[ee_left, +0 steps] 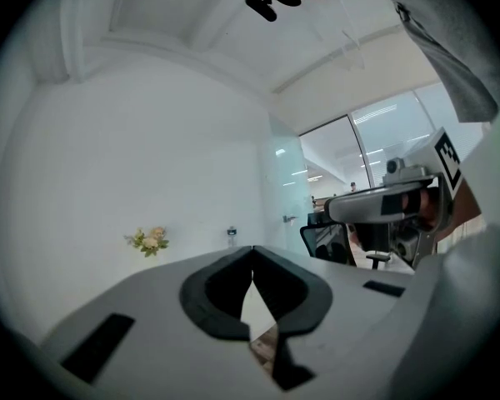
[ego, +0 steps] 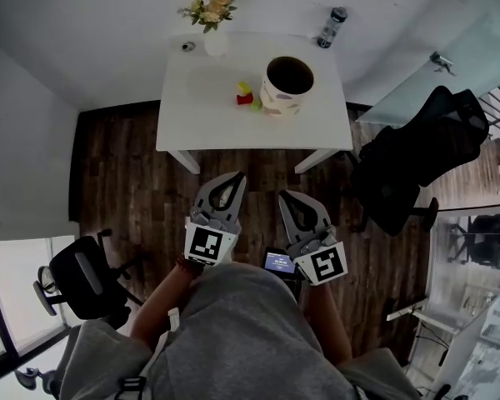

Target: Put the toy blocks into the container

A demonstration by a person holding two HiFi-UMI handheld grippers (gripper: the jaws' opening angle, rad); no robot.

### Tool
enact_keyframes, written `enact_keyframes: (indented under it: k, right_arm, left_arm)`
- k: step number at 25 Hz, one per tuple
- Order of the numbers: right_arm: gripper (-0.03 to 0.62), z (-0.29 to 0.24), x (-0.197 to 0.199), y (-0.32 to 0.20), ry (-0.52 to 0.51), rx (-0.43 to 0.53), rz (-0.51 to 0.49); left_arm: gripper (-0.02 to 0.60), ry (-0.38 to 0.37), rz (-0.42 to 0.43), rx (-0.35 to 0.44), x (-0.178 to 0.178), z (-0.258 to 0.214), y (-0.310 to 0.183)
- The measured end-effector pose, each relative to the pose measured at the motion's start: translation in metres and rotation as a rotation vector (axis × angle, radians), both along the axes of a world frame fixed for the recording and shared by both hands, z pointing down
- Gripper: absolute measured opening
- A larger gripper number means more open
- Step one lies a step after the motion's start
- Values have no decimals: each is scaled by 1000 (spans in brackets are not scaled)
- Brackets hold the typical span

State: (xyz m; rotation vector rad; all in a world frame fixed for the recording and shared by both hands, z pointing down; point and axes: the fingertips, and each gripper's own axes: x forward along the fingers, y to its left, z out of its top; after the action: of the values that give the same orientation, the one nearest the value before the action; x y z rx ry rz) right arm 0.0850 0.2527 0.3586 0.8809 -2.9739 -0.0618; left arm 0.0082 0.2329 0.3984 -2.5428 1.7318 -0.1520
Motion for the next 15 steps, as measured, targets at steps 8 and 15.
enact_keyframes:
  k: [8, 15]
  right_arm:
    - [3, 5, -15, -61, 27, -20, 36]
    - [3, 12, -32, -126, 75, -48, 96]
  left_arm:
    - [6, 19, 29, -61, -25, 20, -59]
    - [7, 18, 58, -90, -59, 32, -124]
